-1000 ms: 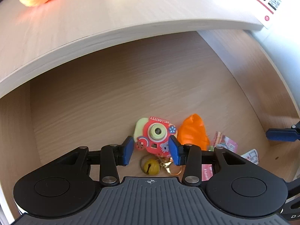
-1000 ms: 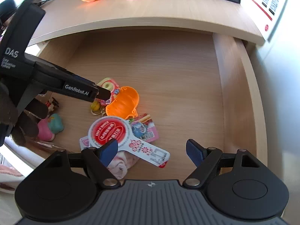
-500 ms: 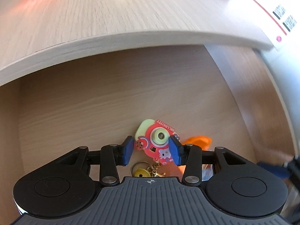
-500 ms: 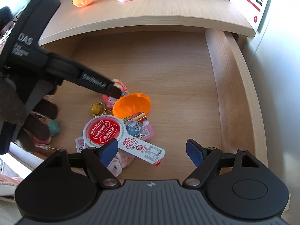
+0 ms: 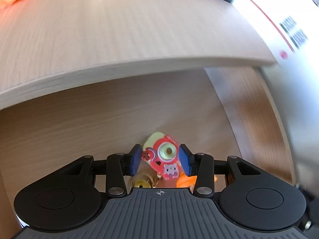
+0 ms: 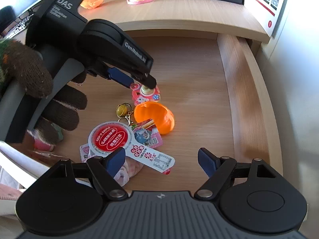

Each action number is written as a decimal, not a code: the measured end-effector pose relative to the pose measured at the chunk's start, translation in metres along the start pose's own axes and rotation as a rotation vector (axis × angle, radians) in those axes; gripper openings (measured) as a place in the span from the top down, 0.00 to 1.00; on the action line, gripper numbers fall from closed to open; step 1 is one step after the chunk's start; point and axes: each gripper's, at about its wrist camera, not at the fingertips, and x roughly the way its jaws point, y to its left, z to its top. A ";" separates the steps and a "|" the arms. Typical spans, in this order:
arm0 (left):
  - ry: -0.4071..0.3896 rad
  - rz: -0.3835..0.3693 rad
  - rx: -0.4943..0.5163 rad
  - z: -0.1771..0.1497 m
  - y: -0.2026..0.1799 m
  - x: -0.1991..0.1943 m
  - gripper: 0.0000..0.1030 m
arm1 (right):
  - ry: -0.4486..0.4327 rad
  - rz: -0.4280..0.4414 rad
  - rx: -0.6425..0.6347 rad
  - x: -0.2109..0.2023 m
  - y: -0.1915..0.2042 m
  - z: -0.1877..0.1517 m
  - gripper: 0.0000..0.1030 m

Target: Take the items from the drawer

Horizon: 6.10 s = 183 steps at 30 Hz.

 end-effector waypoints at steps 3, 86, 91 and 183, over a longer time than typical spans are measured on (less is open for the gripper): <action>-0.004 -0.009 0.163 -0.012 -0.013 -0.014 0.57 | -0.050 -0.013 -0.028 -0.015 0.003 0.001 0.22; -0.543 -0.237 -0.213 0.025 0.099 -0.210 0.84 | -0.177 0.100 0.045 -0.070 0.006 0.163 0.88; -0.540 -0.122 -0.234 0.071 0.101 -0.158 0.84 | -0.231 0.035 0.031 -0.054 0.003 0.205 0.88; 0.057 0.229 0.466 -0.052 0.015 -0.022 0.34 | -0.028 -0.009 0.144 -0.028 -0.060 0.055 0.17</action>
